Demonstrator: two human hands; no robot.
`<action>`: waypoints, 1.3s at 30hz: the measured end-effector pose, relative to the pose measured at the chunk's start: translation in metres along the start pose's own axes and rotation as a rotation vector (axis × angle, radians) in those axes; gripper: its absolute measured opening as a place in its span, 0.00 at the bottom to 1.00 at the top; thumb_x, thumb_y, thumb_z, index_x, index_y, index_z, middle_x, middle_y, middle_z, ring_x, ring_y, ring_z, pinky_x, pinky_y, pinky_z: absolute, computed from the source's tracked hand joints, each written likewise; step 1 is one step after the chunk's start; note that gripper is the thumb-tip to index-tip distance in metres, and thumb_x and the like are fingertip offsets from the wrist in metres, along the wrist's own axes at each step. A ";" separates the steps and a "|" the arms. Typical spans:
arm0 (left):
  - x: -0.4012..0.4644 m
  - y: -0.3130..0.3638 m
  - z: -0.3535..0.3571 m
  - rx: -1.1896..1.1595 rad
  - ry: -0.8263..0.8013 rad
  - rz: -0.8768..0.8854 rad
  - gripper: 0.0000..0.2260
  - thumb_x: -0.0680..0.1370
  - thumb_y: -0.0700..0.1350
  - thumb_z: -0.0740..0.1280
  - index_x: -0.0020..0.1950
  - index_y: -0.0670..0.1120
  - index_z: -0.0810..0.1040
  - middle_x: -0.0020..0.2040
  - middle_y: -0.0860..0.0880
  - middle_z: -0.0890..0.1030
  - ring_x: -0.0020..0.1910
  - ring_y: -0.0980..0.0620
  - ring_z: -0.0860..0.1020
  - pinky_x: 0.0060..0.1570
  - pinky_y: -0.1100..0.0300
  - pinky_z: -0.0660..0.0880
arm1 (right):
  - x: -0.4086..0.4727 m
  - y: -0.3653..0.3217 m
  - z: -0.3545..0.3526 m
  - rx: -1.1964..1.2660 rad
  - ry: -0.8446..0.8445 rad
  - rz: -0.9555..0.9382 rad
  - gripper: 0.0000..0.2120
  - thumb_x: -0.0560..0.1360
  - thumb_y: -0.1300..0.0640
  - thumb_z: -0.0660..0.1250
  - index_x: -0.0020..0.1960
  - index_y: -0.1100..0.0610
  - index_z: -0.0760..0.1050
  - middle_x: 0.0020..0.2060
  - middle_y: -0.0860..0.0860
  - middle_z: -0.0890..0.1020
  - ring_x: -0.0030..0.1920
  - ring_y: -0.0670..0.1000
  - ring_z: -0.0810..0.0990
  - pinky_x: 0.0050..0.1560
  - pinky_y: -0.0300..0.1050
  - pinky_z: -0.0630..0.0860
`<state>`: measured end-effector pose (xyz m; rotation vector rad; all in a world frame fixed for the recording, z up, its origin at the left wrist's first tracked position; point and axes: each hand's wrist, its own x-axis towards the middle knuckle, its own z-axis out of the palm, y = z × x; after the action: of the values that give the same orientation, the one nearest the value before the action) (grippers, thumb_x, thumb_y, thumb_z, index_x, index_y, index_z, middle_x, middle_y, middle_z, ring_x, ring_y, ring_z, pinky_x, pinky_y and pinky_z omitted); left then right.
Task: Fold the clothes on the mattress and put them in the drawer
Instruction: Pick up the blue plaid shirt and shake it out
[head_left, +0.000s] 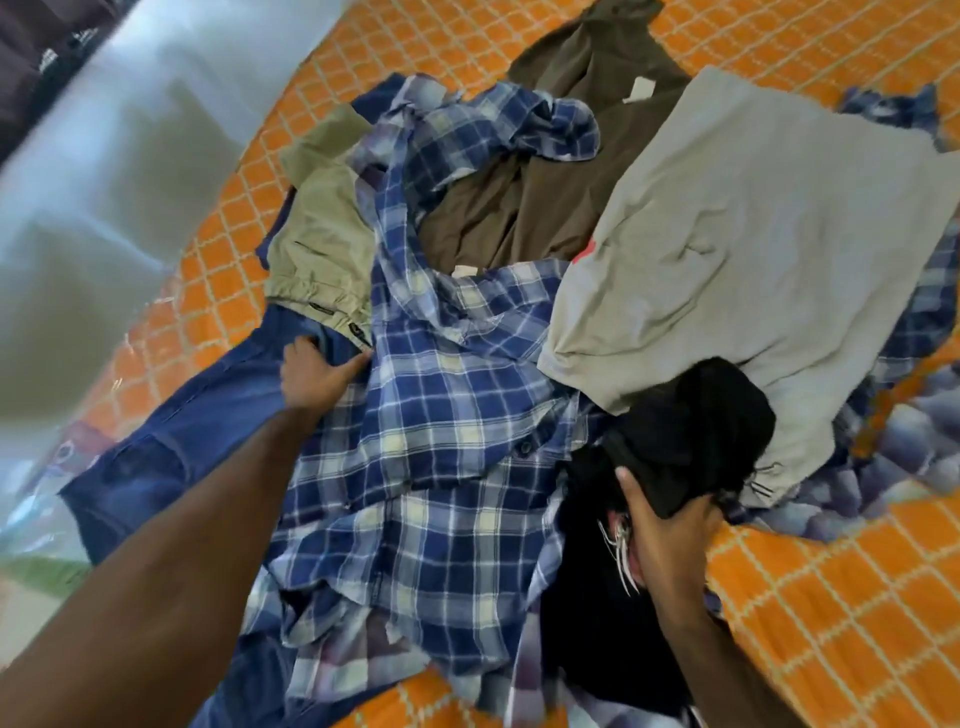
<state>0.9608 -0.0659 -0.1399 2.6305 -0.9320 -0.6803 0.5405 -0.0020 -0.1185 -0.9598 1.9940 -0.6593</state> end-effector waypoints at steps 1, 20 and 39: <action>-0.006 0.001 0.001 -0.025 -0.011 0.044 0.32 0.73 0.58 0.75 0.61 0.35 0.69 0.60 0.34 0.73 0.59 0.34 0.73 0.53 0.44 0.71 | -0.001 -0.006 0.007 0.008 0.000 -0.001 0.49 0.71 0.39 0.74 0.81 0.57 0.56 0.76 0.59 0.62 0.76 0.60 0.61 0.73 0.52 0.63; -0.074 0.219 -0.022 -1.054 -0.468 -0.091 0.11 0.81 0.44 0.67 0.63 0.45 0.75 0.48 0.52 0.81 0.39 0.57 0.79 0.30 0.66 0.75 | 0.020 -0.213 0.045 0.383 -0.228 -0.010 0.20 0.72 0.73 0.69 0.58 0.55 0.72 0.44 0.49 0.80 0.42 0.51 0.79 0.41 0.40 0.76; 0.027 0.424 -0.044 -0.367 -0.261 0.545 0.37 0.75 0.63 0.71 0.80 0.54 0.61 0.78 0.52 0.64 0.76 0.49 0.65 0.73 0.47 0.66 | 0.377 -0.459 0.017 -0.526 -0.281 -0.718 0.23 0.75 0.65 0.66 0.70 0.60 0.71 0.70 0.61 0.66 0.66 0.67 0.72 0.66 0.58 0.72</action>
<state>0.7811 -0.4004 0.0558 1.8790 -1.3703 -0.9452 0.5885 -0.5737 0.0373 -2.0109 1.5680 -0.3254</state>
